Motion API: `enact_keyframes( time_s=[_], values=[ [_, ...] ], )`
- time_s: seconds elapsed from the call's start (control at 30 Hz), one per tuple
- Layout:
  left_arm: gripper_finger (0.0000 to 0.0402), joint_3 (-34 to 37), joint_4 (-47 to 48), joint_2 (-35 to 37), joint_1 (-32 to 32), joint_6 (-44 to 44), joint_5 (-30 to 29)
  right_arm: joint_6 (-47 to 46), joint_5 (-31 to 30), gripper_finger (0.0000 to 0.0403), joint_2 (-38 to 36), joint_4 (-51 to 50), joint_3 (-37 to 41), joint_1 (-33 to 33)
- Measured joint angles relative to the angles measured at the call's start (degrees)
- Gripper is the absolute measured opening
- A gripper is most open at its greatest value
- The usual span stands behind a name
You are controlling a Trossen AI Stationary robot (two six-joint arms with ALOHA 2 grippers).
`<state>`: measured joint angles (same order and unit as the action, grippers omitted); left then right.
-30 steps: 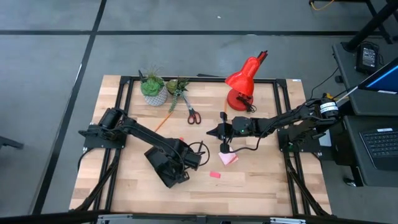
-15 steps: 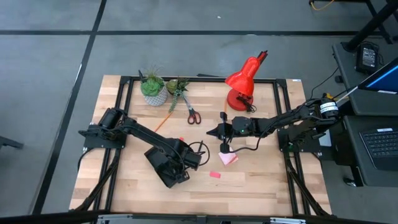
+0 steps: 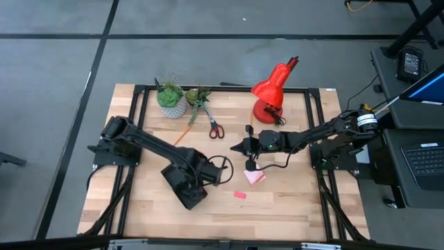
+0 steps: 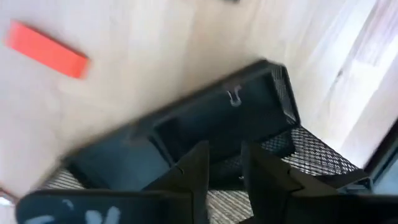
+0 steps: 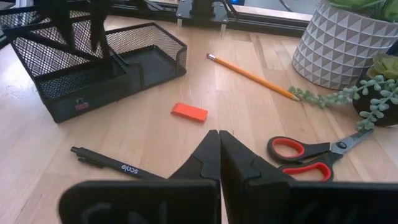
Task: Pick and place office supplies into organizer
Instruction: Put the blue binder clip into the black desk organizer
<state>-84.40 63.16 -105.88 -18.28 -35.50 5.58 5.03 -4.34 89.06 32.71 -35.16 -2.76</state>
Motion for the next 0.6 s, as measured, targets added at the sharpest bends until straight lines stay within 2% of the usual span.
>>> enact_keyframes(
  time_s=[0.3,0.43,0.6],
  values=[
    [0.0057,0.1,-0.5,6.4,0.0,14.5,-13.8,1.3,0.0,0.0000,0.0,-0.9,0.0,0.0],
    [0.0045,1.8,-0.9,8.5,0.4,19.1,-16.2,1.4,0.0,0.0000,0.0,-1.0,0.0,0.0],
    [0.0020,7.5,-6.7,13.2,1.7,21.4,-16.9,1.7,0.0,0.0000,0.0,-1.2,0.0,0.0]
  ],
)
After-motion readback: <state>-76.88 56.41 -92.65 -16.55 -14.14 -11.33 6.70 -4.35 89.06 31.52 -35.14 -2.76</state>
